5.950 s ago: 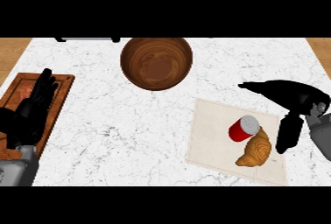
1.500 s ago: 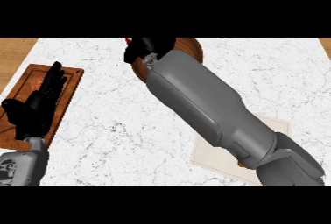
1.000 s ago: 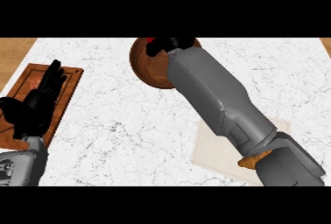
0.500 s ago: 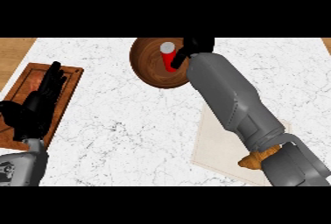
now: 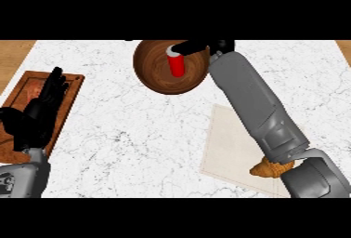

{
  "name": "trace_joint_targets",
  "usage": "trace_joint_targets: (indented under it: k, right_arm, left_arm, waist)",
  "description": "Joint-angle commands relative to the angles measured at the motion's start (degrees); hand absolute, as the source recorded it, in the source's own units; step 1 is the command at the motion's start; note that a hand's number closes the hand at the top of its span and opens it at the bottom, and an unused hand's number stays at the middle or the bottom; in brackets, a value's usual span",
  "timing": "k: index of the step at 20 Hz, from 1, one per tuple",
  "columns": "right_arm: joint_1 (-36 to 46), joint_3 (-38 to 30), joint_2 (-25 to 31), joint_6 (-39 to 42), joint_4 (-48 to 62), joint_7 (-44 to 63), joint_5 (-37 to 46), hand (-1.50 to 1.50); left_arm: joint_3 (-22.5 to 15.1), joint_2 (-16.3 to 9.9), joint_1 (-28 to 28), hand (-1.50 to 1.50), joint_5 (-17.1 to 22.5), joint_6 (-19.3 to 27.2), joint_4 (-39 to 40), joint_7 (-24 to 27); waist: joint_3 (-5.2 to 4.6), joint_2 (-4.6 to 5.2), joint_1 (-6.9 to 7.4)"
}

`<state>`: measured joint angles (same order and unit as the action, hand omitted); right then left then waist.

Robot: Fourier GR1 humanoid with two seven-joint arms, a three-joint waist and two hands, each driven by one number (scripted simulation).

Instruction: Pick the can from the placemat and place it in the bowl

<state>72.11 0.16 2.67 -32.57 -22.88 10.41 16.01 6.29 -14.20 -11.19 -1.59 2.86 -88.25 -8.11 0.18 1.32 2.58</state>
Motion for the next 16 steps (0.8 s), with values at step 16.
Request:
trace_joint_targets:
  k: [16]
  right_arm:
    - [-26.71,-11.35,11.91,27.14,-25.42,-11.20,-19.75,-1.50]
  left_arm:
    - [3.80,-1.28,0.82,0.00,0.29,-0.44,2.93,1.46]
  waist:
    - [-0.20,-1.63,-3.59]
